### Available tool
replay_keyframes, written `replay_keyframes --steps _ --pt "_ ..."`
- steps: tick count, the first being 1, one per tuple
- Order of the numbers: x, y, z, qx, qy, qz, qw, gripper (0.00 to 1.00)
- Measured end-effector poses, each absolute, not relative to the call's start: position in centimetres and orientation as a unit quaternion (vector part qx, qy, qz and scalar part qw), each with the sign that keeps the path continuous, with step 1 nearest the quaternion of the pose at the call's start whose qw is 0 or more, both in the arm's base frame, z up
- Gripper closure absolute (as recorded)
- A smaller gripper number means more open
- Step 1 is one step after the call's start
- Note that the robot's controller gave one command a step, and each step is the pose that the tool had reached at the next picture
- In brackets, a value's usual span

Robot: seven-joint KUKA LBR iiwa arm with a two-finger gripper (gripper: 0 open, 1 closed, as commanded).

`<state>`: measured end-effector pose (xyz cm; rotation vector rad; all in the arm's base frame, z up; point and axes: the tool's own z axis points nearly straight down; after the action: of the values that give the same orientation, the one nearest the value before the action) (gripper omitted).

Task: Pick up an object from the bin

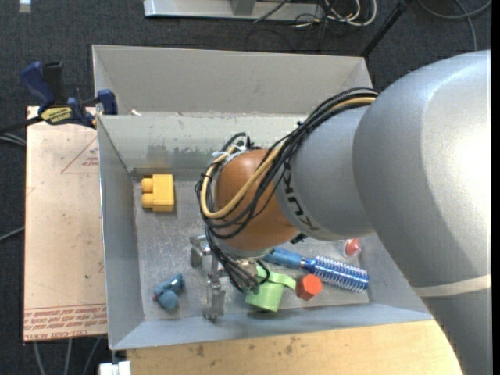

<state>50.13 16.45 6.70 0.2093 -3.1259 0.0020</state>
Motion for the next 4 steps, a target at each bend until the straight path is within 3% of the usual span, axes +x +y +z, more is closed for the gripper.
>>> replay_keyframes --steps 1,2,3,4 --pt "51.1 25.0 7.0 0.09 -0.996 -0.003 -0.002 0.0" --pt "49.5 24.2 7.1 0.314 -0.95 -0.001 -0.005 0.0" --pt "49.4 24.2 7.0 0.313 -0.95 -0.001 -0.001 1.0" --pt "49.5 24.2 7.1 0.313 -0.95 -0.002 -0.005 0.0"
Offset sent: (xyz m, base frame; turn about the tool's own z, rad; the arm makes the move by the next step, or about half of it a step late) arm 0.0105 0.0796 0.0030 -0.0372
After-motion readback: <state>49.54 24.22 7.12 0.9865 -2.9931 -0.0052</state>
